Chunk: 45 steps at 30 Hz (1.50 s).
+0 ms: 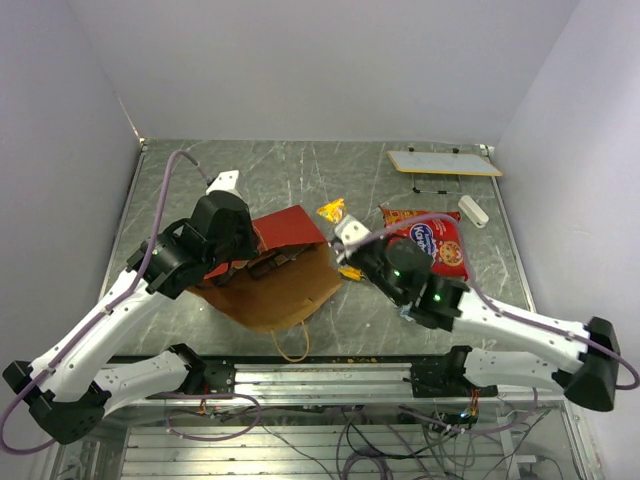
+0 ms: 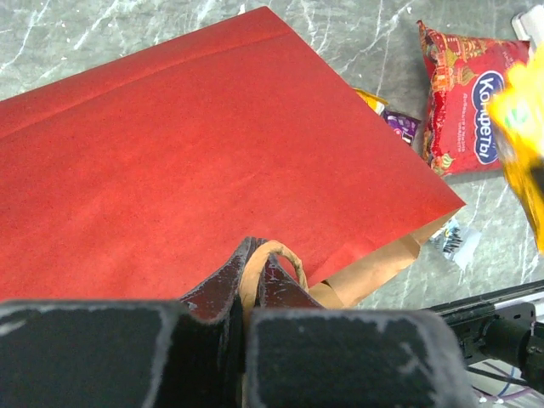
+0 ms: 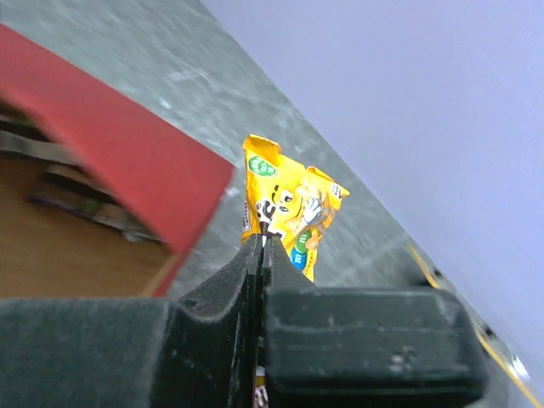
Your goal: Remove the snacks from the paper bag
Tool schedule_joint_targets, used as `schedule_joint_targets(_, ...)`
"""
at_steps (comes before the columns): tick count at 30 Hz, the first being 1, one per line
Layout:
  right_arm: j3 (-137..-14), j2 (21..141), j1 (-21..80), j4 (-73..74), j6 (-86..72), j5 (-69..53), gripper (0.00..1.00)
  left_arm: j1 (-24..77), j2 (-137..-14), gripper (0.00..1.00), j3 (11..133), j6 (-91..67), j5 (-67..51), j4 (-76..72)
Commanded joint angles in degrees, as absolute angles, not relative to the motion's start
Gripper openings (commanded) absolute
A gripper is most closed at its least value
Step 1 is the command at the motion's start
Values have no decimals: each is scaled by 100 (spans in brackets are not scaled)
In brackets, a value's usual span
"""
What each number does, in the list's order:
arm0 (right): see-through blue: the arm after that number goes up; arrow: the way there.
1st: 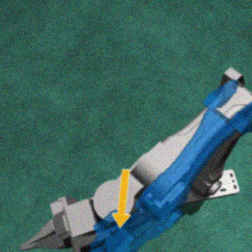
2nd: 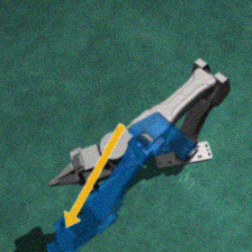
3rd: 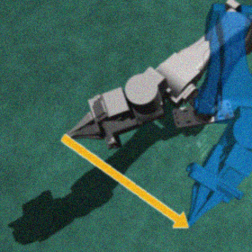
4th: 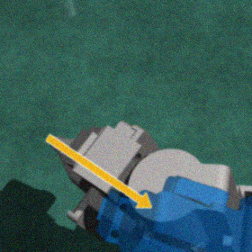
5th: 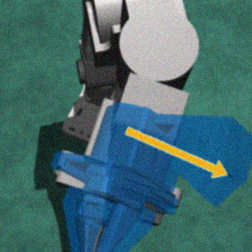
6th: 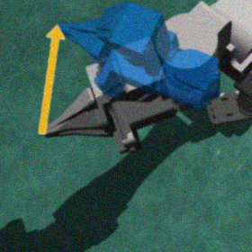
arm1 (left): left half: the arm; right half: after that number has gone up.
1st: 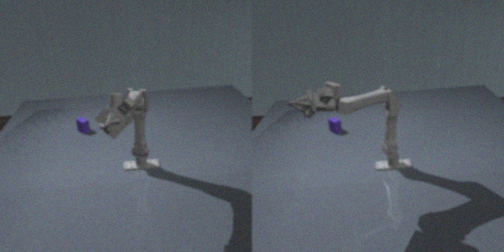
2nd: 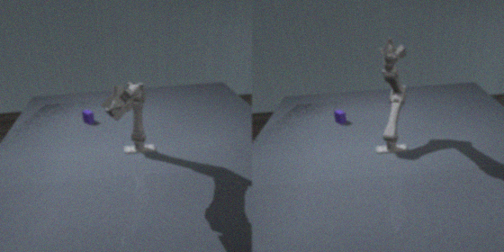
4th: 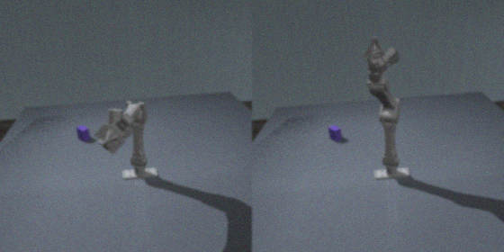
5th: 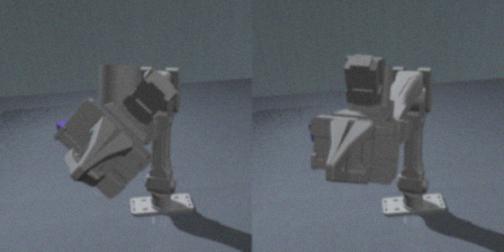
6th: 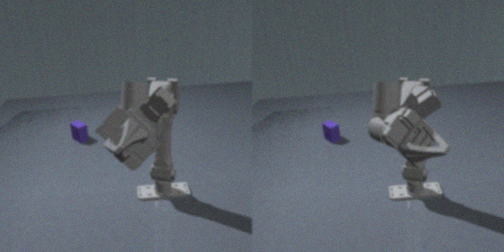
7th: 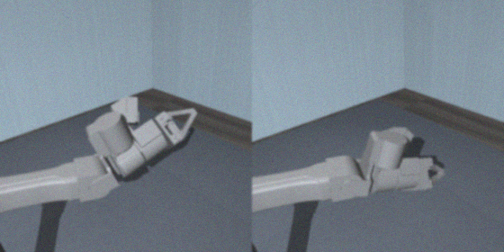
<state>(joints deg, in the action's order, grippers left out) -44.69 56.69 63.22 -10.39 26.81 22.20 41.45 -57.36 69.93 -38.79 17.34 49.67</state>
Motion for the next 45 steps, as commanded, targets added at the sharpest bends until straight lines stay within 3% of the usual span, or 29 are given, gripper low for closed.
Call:
schedule_joint_targets(1, -5069, 6560, 5389, -1188, 1822, 2960, 0, 4172, -5818, 7, 7239, -3436, 1664, 5013)
schedule_joint_targets(4, -5393, 7226, 4806, -736, 523, 2744, 0, 4175, -5922, 7, 7319, -3241, 1505, 5025)
schedule_joint_targets(15, -4786, 8189, 4602, -74, -2918, 3437, 0, 4167, -6047, 7, 7544, -2817, 1516, 5155)
schedule_joint_targets(29, -4163, 8781, 4595, -529, -3666, 3507, 1, 4174, -5926, 7, 7382, -3088, 1492, 4925)
schedule_joint_targets(35, -3970, 7969, 4597, -337, -3437, 3264, 46, 4165, -5870, 7, 7303, -3379, 1458, 4884)
schedule_joint_targets(41, -3580, 6788, 4596, -419, -2794, 2899, 56, 4164, -5655, 7, 7084, -3752, 1540, 4757)
schedule_joint_targets(45, -3362, 6127, 4589, -579, -1710, 2282, 58, 4165, -5556, 7, 6976, -3926, 1607, 4681)
